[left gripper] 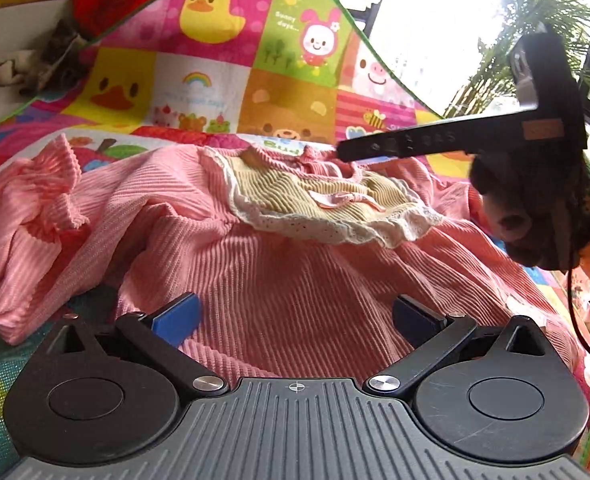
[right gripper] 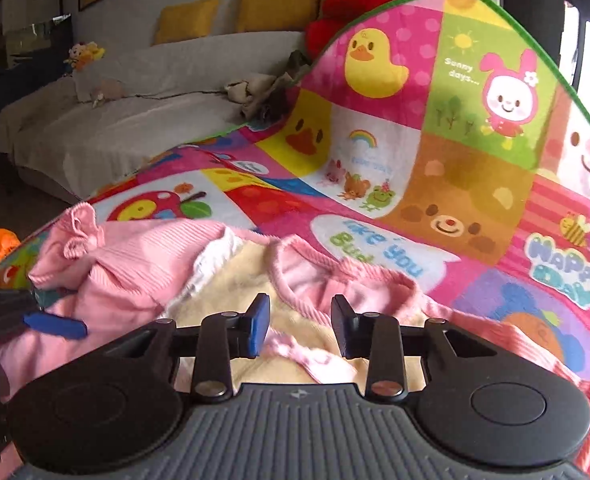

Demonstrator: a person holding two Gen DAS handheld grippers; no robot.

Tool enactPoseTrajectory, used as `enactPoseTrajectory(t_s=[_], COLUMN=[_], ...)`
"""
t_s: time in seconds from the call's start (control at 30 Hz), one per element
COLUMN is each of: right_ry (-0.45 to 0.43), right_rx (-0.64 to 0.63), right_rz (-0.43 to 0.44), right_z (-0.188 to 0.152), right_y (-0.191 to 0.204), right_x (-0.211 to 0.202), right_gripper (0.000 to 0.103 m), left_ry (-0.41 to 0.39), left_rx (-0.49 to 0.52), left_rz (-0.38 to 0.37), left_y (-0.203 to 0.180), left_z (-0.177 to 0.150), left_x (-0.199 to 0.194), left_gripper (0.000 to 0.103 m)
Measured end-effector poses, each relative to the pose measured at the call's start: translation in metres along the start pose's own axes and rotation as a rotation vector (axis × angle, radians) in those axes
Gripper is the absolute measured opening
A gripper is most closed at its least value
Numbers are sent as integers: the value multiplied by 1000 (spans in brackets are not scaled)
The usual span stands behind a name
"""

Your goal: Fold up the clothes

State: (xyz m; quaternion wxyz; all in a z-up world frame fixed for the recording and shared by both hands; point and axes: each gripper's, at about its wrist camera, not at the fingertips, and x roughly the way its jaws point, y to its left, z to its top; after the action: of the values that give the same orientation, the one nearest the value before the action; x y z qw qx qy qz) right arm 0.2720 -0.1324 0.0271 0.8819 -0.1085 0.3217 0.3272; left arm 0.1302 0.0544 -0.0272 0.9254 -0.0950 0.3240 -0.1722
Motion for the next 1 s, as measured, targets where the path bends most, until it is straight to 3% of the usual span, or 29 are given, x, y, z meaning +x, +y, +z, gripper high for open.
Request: enactPoseTrajectory(t_s=[0.23, 0.27, 0.3, 0.33, 0.5, 0.77, 0.87, 0.93, 1.0], right_ry=[103, 104, 101, 101, 27, 16, -13, -54, -65], right_rx=[87, 100, 86, 61, -156, -122, -77, -45, -10], right_rz=[-5, 5, 26, 47, -75, -79, -63, -68, -73], right_z=[20, 19, 20, 20, 30, 37, 33, 17, -6], right_y=[2, 2, 5, 10, 41, 27, 19, 8, -2], right_x=[90, 93, 92, 91, 94, 97, 70, 26, -12], right_gripper=[34, 34, 24, 6, 4, 5, 21, 52, 62], left_ry=[-12, -13, -14, -14, -16, -15, -15, -15, -14], left_rx=[-23, -27, -29, -30, -29, -42, -44, -44, -47], left_rz=[-18, -21, -23, -23, -20, -25, -25, -26, -30], left_y=[4, 4, 4, 5, 3, 6, 6, 6, 7], left_z=[-1, -1, -1, -1, -1, -1, -1, -2, -2], left_x=[-3, -3, -3, -3, -4, -3, -4, -4, -4], left_gripper=[103, 103, 103, 103, 103, 103, 103, 103, 103])
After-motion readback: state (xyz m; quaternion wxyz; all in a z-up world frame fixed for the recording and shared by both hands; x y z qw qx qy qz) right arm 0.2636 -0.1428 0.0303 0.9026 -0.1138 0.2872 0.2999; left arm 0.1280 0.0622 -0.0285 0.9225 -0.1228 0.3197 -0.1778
